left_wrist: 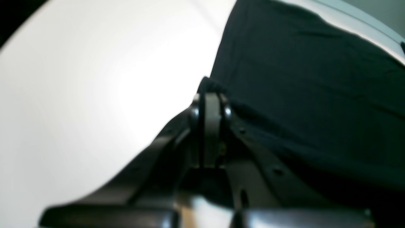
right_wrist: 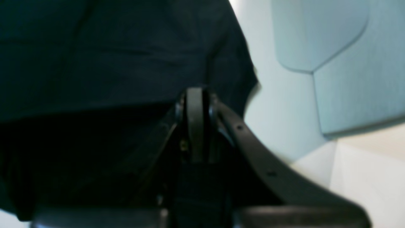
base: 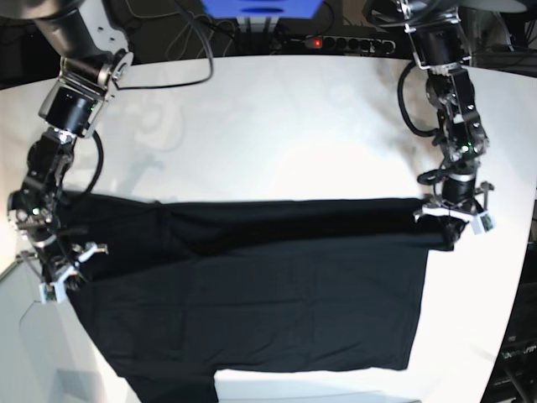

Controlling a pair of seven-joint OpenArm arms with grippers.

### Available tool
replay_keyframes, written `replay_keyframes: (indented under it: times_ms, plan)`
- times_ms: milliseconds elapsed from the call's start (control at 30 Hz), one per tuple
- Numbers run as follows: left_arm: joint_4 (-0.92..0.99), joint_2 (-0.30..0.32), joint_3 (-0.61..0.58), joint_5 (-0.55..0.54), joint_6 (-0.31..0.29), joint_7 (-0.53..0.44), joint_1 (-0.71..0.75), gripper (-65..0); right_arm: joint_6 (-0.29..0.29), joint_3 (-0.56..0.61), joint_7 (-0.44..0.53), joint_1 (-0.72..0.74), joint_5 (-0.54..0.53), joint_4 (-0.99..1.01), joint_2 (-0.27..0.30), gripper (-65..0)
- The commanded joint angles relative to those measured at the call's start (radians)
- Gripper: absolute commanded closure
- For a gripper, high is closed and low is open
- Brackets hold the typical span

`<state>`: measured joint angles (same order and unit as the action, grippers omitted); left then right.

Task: Fold the T-shirt properly
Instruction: 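Lift the shoulder edge and pull both grippers toward the hem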

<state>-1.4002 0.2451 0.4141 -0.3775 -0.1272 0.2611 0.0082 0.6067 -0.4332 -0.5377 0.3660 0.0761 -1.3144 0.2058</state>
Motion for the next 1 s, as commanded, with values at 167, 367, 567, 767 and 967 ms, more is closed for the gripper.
replay_keyframes:
  times_ms: [167,367,567,767,967]
  plan:
    - [-0.018,0.017,0.001,0.004,-0.004,-0.027,-0.029,-0.2,0.0,0.112,0.037,0.038,-0.015,-0.017,0.028,0.0]
    - [-0.018,0.017,0.001,0.004,-0.004,-0.027,-0.024,-0.2,-0.005,0.153,0.121,0.067,-0.014,0.08,0.05,0.0]
    - [-0.018,0.018,0.001,0.004,-0.004,-0.027,-0.021,-0.2,-0.005,0.152,0.163,0.086,-0.014,0.135,0.06,0.0]
    - [-0.015,0.018,0.001,0.004,-0.004,-0.027,-0.026,-0.3,-0.005,0.153,0.175,0.086,-0.014,0.135,0.06,0.0]
    - [0.019,0.018,0.001,0.004,-0.004,-0.027,-0.037,-0.4,-0.005,0.155,0.173,0.081,-0.014,0.137,0.06,0.0]
